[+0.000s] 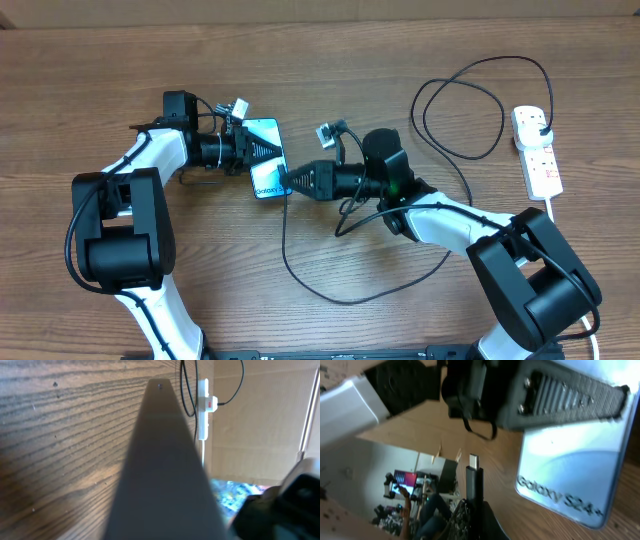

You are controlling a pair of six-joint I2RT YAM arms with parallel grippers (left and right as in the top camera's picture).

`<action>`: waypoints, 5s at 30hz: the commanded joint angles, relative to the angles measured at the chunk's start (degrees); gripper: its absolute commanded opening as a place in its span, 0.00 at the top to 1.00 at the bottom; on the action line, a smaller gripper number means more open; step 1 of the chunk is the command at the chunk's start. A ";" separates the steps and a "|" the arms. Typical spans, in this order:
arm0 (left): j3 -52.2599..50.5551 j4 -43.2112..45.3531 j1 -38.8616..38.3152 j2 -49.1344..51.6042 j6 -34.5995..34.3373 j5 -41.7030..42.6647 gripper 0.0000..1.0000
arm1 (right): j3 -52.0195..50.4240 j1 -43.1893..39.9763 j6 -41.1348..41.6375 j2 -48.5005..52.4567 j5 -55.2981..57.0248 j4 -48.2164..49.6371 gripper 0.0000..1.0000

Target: Plug charger to phone and switch on socket

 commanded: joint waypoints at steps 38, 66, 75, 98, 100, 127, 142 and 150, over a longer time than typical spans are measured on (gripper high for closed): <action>1.25 4.20 -5.33 0.02 -9.73 9.11 0.96 | -22.27 7.39 -4.00 -0.20 9.11 22.82 0.96; 1.25 3.17 -5.38 0.02 -9.73 8.87 0.96 | -22.29 7.39 -4.02 -0.20 10.16 22.58 0.96; 1.25 3.15 -5.38 0.02 -9.73 8.87 0.96 | -22.29 7.39 -4.04 -0.20 10.21 22.43 0.96; 1.25 3.17 -5.38 0.02 -9.73 8.50 0.96 | -22.29 7.39 -4.24 -0.20 10.62 22.38 0.96; 1.25 3.17 -5.38 0.02 -9.73 8.50 0.96 | -22.29 7.39 -4.24 -0.20 10.62 22.38 0.96; 1.25 3.19 -5.38 0.02 -9.70 8.46 0.96 | -22.29 7.39 -4.26 -0.20 12.55 20.90 0.96; 1.25 3.19 -5.38 0.02 -9.73 8.48 0.96 | -22.29 7.39 -4.26 -0.20 12.74 20.90 0.96; 1.25 3.19 -5.38 0.02 -9.73 8.48 0.96 | -22.29 7.39 -4.26 -0.20 12.74 20.87 0.97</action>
